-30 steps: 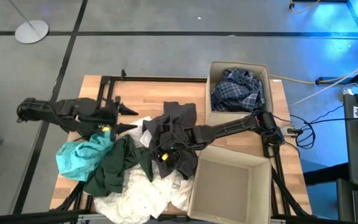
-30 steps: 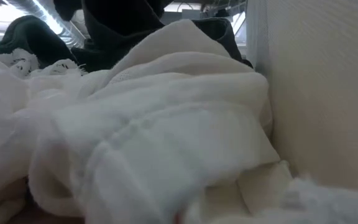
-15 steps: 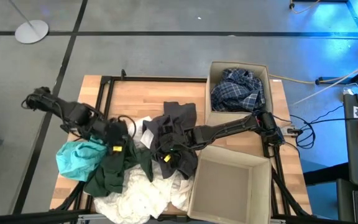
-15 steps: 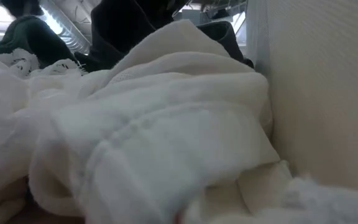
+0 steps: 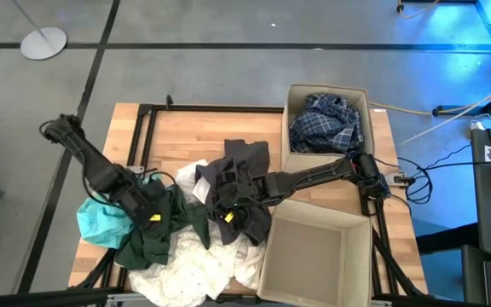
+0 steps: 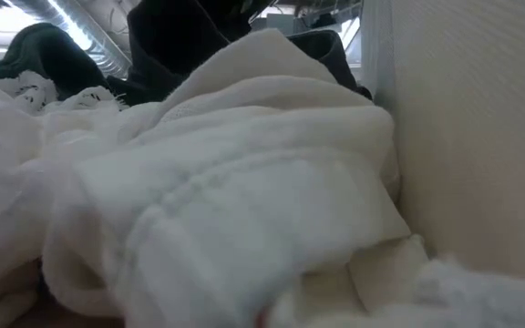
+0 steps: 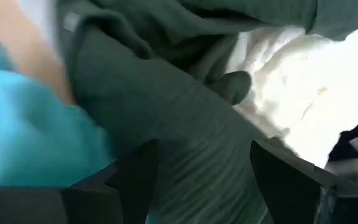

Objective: Sort clothes
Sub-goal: Put the green sweater into the top laundry organizer

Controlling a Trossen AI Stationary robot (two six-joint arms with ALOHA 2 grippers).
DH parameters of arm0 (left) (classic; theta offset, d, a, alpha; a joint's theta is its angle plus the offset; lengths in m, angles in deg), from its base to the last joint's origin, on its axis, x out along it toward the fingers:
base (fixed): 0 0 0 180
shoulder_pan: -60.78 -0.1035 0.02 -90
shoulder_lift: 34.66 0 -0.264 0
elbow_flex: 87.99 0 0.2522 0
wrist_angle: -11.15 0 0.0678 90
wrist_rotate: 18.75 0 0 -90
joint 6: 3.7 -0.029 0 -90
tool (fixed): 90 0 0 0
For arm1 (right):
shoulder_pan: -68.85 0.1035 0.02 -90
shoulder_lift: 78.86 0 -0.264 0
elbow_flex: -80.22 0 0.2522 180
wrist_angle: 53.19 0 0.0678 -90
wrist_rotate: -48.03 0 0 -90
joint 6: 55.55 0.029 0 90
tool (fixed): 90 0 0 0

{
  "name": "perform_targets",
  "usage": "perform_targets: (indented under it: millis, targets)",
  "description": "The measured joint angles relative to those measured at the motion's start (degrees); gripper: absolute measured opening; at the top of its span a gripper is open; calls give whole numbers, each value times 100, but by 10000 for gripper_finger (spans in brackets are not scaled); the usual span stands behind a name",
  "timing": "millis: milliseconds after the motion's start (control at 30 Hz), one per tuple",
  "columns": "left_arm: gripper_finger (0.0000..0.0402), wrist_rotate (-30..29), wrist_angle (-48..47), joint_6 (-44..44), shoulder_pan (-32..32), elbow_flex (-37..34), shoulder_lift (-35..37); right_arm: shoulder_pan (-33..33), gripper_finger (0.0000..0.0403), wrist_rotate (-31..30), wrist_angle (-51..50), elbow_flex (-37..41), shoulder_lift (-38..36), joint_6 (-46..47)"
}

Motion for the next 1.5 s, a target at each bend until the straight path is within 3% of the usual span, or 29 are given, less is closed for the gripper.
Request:
perform_targets:
  millis: [133,367,567,733,833,1000,1200,1500]
  targets:
    - [240,88,872,169,140,-507,-6,0,273,1,-5,0,10,7]
    - [240,177,477,835,395,-1183,-109,0,273,148,19,2,16,11]
    - [240,34,2651,213,403,-1980,-109,0,273,699,808,131,137,-144]
    - [240,-747,3088,-15,405,-2410,-109,4,273,1075,1233,151,253,-284]
    - [240,-1314,3171,-86,389,-2602,-109,4,273,1076,1200,160,319,-284]
    - [238,-2050,3726,-951,379,-2691,-131,4,273,871,1138,157,356,-274]
    - [182,-2665,3917,-1525,370,-2717,-281,4,273,850,1131,157,377,-270]
    - [109,-2685,5030,-2130,258,-3081,-1016,2,273,845,1092,157,377,-262]
